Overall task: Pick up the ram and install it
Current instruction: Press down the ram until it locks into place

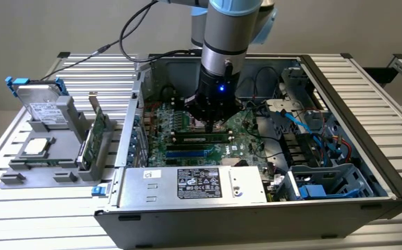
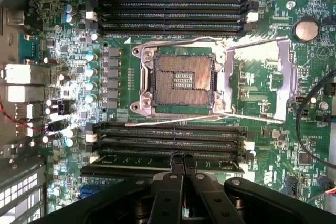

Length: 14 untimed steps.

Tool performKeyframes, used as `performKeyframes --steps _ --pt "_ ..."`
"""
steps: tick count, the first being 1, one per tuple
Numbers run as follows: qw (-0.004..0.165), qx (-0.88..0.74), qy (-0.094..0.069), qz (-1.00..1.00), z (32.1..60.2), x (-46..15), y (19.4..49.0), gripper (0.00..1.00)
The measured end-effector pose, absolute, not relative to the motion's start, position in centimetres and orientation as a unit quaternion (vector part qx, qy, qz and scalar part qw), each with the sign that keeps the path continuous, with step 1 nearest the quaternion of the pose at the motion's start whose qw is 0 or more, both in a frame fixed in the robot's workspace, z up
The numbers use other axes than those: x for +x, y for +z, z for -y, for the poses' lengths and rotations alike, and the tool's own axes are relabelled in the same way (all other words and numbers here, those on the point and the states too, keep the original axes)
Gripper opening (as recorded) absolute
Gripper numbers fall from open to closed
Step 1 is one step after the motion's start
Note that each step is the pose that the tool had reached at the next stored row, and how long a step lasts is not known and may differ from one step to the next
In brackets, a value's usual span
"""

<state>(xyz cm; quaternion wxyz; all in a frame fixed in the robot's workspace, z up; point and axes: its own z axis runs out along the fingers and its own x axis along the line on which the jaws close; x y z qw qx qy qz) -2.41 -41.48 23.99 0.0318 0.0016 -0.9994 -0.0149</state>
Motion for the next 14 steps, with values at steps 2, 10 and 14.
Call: performKeyframes --steps 2,10,14 --pt "0.032 0.002 -0.015 0.999 41.7 -2.6 24.0 0.10" --pt "0.032 0.002 -0.015 0.999 42.0 -3.8 24.0 0.10" --pt "0.032 0.002 -0.015 0.999 42.0 -3.8 24.0 0.10"
